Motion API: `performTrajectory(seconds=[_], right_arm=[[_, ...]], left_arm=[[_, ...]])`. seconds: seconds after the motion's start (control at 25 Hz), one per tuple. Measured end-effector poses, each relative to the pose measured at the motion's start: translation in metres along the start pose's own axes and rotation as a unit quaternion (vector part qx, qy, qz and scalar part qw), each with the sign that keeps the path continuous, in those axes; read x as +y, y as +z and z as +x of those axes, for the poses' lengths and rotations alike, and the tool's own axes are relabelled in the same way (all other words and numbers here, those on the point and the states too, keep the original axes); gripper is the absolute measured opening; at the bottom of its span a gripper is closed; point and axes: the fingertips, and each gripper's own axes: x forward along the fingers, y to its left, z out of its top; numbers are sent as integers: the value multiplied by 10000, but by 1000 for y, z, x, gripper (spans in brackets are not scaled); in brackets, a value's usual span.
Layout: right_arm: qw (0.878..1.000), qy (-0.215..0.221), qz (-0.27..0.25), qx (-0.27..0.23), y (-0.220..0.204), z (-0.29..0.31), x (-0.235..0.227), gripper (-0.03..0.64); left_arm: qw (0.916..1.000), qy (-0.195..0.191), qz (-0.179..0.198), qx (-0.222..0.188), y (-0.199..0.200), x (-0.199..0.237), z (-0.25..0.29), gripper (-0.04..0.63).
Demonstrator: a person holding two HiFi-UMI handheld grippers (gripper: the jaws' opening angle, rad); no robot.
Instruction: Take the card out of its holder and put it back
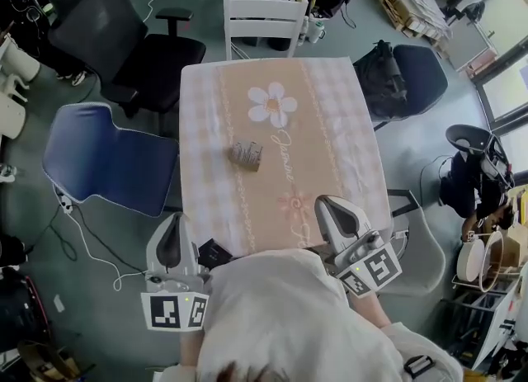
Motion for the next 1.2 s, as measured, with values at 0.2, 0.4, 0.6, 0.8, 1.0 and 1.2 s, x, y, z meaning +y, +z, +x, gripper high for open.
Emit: performTrajectory(seconds=[0.2,0.4,0.6,0.8,1.0,1.2], right_arm=[[9999,-2,92,41,-9,-7,13,-2],[9999,-78,-74,103,-10,-13,17,-2],[9998,197,-71,75,-11,-13,27,-3],[9994,270,-193,89,-13,-14,33,-2],[9998,79,-167,103,-13,-8,25,-2],[9998,99,-144,75,-13,-3,28,-2]], left_arm=[[10000,-7,24,29,-2,-4,-9,0],[9999,-51,-17,86,-5,-13,-18,0],[10000,-56,-3,46,-4,-14,-21,0],[9999,-55,30,104,-6,-14,-23,0],[9999,-115,3,125,-7,-17,-19,0],[9999,-92,-9,122,-10,-16,-20,0]])
